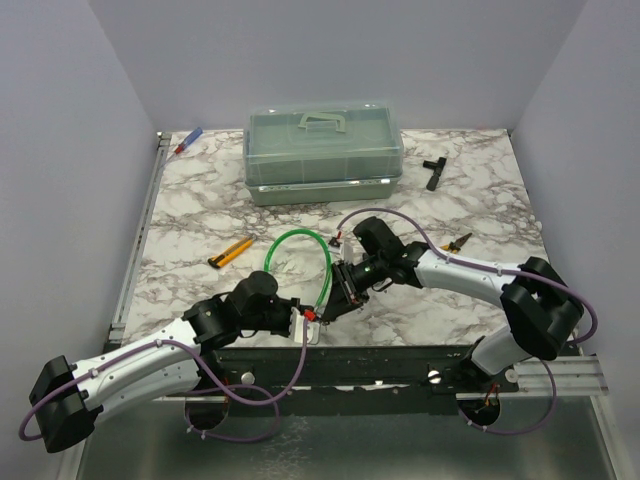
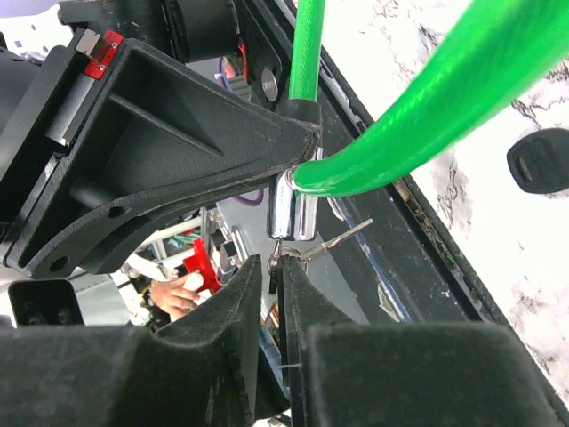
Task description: Unlock with the key
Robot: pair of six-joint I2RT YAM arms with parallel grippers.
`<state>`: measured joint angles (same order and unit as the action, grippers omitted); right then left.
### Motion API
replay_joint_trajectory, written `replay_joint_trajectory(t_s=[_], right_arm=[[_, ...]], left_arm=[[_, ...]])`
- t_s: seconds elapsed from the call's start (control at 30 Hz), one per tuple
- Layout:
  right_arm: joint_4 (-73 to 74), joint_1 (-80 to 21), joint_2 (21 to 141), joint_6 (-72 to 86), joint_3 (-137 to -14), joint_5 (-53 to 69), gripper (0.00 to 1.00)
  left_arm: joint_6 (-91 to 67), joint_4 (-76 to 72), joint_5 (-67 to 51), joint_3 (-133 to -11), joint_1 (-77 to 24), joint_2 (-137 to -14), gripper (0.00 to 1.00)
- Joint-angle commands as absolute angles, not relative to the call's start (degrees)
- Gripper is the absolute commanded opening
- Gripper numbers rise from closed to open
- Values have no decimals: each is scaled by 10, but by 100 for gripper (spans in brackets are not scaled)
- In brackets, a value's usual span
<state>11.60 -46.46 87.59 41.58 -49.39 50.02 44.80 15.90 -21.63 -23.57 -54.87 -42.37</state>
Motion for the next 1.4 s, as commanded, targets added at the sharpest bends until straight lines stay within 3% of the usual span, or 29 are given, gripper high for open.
replay_joint_trajectory(t_s=[0.0, 0.1, 0.63, 1.0, 1.37], right_arm=[[105, -471, 863, 420, -484, 514, 11], [98, -473, 866, 423, -479, 511, 0], [61, -473, 885, 430, -490, 468, 0], [182, -473, 881, 341, -528, 336, 0], [187, -497, 855, 316, -534, 267, 0]], left_arm=[[452, 127, -226, -232, -550, -418, 0], [452, 126, -228, -232, -550, -416, 0], [437, 113, -239, -231, -550, -407, 0], [431, 112, -236, -232, -550, -414, 0], [427, 112, -232, -233, -550, -421, 0]])
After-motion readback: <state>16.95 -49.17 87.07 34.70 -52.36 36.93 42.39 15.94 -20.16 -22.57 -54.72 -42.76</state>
